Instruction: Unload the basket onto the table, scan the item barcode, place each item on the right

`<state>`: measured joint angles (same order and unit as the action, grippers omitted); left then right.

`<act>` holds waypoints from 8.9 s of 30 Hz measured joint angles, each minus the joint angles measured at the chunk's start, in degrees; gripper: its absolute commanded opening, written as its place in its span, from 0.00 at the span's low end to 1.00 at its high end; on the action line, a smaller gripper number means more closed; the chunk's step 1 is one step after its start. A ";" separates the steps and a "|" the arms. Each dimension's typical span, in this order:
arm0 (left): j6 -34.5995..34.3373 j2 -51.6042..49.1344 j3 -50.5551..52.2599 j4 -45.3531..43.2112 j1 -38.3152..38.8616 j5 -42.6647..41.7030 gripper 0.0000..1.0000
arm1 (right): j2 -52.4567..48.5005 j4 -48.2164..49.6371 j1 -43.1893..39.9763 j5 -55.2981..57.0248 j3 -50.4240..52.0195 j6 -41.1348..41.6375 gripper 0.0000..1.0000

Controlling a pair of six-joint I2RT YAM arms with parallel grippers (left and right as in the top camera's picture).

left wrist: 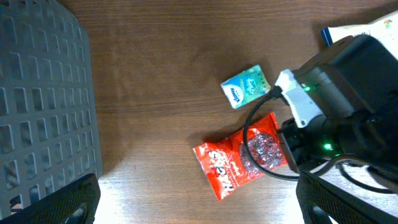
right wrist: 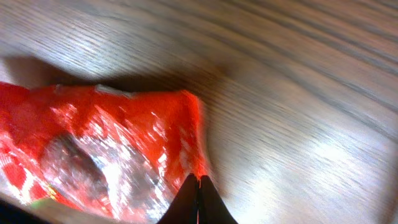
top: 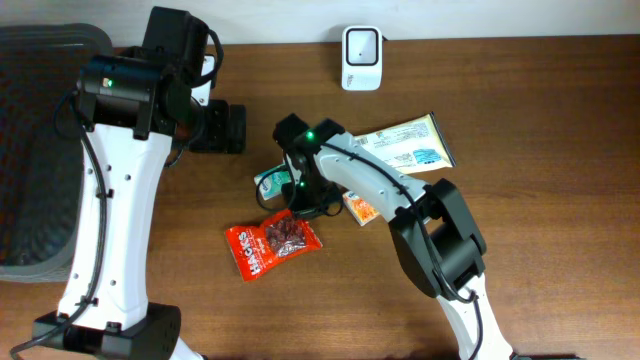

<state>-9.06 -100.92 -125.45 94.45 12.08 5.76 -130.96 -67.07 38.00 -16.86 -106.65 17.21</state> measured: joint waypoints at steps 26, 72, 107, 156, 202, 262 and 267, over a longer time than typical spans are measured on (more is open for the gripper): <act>-0.02 0.00 0.00 0.00 0.00 0.00 0.99 | 3.04 -3.02 -11.23 18.08 8.28 -0.92 0.04; -0.02 0.00 0.00 0.00 0.00 0.00 0.99 | 2.36 15.61 -28.13 2.10 2.75 3.32 0.04; -0.02 0.00 0.00 0.00 0.00 0.00 0.99 | 0.17 2.14 -31.82 11.47 -7.32 2.29 0.04; -0.02 0.00 0.00 0.13 0.00 0.00 0.99 | -1.09 -26.40 -36.11 17.97 -31.12 -2.89 0.98; 3.82 -0.11 50.01 -44.59 0.76 -34.18 0.80 | -1.09 -26.38 -36.11 17.97 -31.12 -2.86 0.98; -30.99 -9.75 63.93 -83.95 8.98 -29.24 0.00 | -1.09 -26.45 -36.09 17.97 -31.12 -2.86 0.98; -29.75 -3.13 61.90 -81.20 9.03 -30.23 0.00 | -1.09 -26.43 -36.09 17.97 -31.12 -2.89 0.98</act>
<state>-38.81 -104.05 -63.55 13.26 21.10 -24.47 -132.05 -93.49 1.91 1.10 -137.78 14.33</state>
